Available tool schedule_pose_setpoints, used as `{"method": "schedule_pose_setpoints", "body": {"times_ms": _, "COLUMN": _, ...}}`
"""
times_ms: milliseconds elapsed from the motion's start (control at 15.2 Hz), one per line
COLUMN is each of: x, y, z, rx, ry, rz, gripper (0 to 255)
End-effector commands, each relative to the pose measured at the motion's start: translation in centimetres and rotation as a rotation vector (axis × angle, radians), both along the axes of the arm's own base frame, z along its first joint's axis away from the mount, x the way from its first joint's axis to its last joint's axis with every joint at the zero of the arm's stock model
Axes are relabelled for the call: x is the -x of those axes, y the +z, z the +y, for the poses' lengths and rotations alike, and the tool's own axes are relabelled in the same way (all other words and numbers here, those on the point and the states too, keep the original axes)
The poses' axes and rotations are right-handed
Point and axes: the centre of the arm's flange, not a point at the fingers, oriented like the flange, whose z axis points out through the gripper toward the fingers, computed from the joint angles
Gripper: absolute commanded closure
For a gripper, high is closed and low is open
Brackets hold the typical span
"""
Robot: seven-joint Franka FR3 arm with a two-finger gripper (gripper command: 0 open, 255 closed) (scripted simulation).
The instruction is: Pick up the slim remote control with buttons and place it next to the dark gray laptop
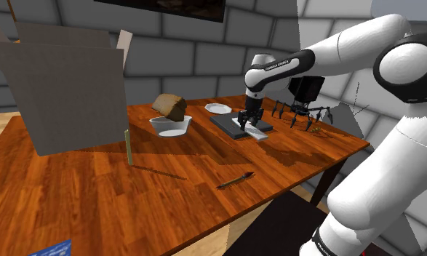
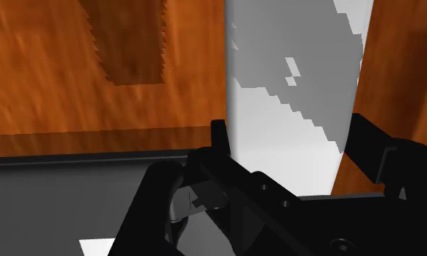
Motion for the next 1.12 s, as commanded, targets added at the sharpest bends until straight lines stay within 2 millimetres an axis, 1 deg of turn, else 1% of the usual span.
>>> {"method": "schedule_pose_setpoints", "body": {"times_ms": 0, "x": 0.3, "y": 0.1, "z": -2.6, "rx": 0.0, "ry": 0.002, "rz": 0.0, "gripper": 255}}
{"method": "schedule_pose_setpoints", "body": {"times_ms": 1056, "x": 3.0, "y": 0.1, "z": -23.6, "rx": 0.0, "ry": 0.002, "rz": 0.0, "gripper": 255}}
